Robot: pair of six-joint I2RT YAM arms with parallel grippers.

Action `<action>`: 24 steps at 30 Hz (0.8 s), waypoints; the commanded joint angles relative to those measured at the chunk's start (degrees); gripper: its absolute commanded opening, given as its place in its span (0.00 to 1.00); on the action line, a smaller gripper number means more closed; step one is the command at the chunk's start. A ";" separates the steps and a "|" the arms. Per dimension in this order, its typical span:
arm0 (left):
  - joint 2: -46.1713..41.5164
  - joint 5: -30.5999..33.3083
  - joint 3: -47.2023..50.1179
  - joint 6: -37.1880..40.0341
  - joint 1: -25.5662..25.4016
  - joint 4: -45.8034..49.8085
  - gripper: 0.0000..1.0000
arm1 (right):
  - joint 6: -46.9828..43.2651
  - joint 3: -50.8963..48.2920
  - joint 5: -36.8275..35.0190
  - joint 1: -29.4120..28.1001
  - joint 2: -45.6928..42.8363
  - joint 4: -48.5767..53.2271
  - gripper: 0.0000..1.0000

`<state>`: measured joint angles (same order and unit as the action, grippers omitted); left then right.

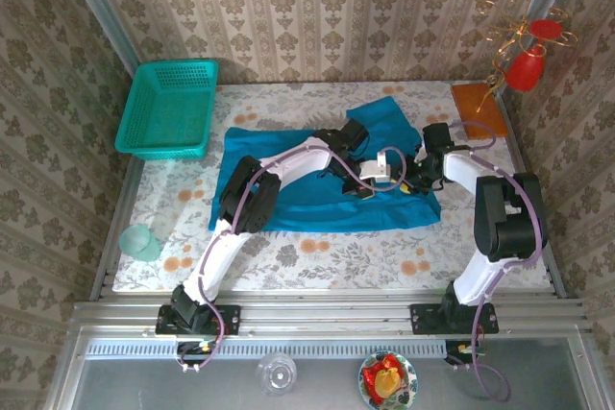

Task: Fold the inside-out t-shirt
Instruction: Smooth out the T-shirt at the center of the table.

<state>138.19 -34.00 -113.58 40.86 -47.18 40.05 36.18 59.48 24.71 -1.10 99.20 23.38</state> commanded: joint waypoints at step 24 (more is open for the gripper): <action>-10.19 5.50 12.99 -27.51 5.96 -8.70 0.00 | -11.73 17.61 -3.48 -0.22 9.41 10.15 0.41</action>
<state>131.07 -28.21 -101.67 17.80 -41.60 32.69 29.12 76.20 24.58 -1.37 108.14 27.70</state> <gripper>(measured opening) 0.051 0.406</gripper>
